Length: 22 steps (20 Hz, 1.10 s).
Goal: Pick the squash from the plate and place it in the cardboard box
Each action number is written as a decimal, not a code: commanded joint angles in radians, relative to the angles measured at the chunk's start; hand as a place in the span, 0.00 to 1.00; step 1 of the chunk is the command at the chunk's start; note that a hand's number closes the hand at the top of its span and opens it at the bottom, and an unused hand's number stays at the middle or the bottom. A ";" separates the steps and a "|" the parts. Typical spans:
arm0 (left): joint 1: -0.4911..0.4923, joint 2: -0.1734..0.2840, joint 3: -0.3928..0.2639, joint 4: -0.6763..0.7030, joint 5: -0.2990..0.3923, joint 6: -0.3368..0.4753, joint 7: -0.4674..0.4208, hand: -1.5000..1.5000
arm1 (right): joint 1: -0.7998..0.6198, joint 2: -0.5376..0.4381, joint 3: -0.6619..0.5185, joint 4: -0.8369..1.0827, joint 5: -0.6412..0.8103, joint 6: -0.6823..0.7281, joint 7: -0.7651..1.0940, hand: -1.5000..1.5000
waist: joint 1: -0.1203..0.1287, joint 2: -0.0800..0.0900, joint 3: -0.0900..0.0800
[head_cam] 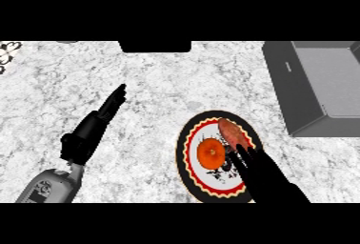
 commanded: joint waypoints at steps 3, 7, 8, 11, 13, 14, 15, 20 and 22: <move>-0.031 -0.038 0.019 0.094 -0.021 -0.039 -0.058 0.50 | -0.113 0.240 0.069 -0.016 -0.018 0.222 0.280 0.00 | 0.019 0.007 0.003; -0.039 -0.070 0.046 0.060 -0.051 -0.043 0.002 0.50 | -0.139 0.325 -0.012 0.068 -0.016 0.226 0.225 0.00 | 0.019 0.006 0.004; 0.024 -0.081 -0.006 0.035 -0.085 -0.011 -0.036 0.50 | -0.210 0.362 -0.057 0.171 -0.060 0.241 0.229 0.00 | 0.027 0.008 0.004; 0.038 -0.091 0.022 -0.005 -0.081 -0.041 -0.009 0.50 | -0.166 0.386 -0.008 0.201 0.029 0.226 0.208 0.00 | 0.023 0.006 0.004; 0.017 -0.061 0.050 -0.004 -0.073 -0.084 0.017 0.50 | -0.219 0.420 -0.075 0.242 -0.005 0.281 0.220 0.00 | 0.024 0.006 0.004; -0.045 -0.077 0.085 0.044 -0.054 -0.096 0.030 0.50 | -0.201 0.416 -0.070 0.286 0.015 0.249 0.179 0.00 | 0.021 0.007 0.004; 0.024 -0.067 0.077 0.028 -0.077 -0.101 -0.020 0.50 | -0.173 0.426 -0.047 0.310 0.044 0.220 0.165 0.00 | 0.022 0.006 0.004; 0.022 -0.121 0.096 0.062 -0.116 -0.109 -0.036 0.50 | -0.108 0.403 -0.083 0.372 0.084 0.184 0.053 0.00 | 0.019 0.006 0.004; -0.023 -0.122 0.131 0.077 -0.110 -0.136 -0.012 0.50 | -0.123 0.401 -0.145 0.395 0.067 0.191 0.000 0.00 | 0.018 0.006 0.004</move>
